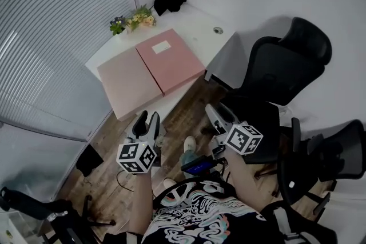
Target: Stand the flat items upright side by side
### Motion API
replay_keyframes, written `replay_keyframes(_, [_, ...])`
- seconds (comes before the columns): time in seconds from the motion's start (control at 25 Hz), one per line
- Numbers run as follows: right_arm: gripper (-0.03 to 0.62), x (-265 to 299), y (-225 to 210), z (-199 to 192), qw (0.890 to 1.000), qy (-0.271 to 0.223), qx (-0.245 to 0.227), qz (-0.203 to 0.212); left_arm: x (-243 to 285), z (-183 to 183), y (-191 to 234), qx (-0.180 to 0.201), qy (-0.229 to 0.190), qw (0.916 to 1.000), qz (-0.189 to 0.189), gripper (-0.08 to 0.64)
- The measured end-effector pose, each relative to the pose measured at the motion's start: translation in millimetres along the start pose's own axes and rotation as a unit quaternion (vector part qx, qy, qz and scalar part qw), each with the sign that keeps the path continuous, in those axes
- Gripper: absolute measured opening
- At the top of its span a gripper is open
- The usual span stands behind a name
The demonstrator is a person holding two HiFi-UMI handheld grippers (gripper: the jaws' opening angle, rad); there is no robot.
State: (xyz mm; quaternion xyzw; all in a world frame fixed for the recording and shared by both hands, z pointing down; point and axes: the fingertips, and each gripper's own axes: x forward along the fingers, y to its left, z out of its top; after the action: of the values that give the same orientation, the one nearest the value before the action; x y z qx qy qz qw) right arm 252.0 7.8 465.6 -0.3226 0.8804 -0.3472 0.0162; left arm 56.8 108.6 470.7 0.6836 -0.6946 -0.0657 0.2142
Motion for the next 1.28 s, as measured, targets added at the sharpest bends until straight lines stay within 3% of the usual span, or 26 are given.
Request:
replay_keyframes(0.28, [0.238, 82, -53, 44, 1.0, 0.014, 0.025, 0.007, 105, 17, 11, 0.019, 0.026, 0.9995, 0.004, 0.163])
replay_keyframes(0.52, [0.247, 123, -85, 59, 0.999, 0.044, -0.006, 0.007, 154, 27, 14, 0.04, 0.041, 0.9982, 0.015, 0.164])
replay_keyframes(0.8, [0.265, 155, -115, 49, 0.996, 0.084, 0.015, -0.015, 188, 18, 22, 0.035, 0.07, 0.9969, 0.01, 0.169])
replay_keyframes(1.08, [0.267, 179, -143, 35, 0.992, 0.103, 0.05, -0.049, 220, -10, 31, 0.033, 0.129, 0.9911, -0.012, 0.17])
replay_keyframes(1.28, [0.279, 196, -159, 27, 0.99, 0.112, 0.063, -0.062, 231, -28, 47, 0.02, 0.162, 0.9866, -0.003, 0.169])
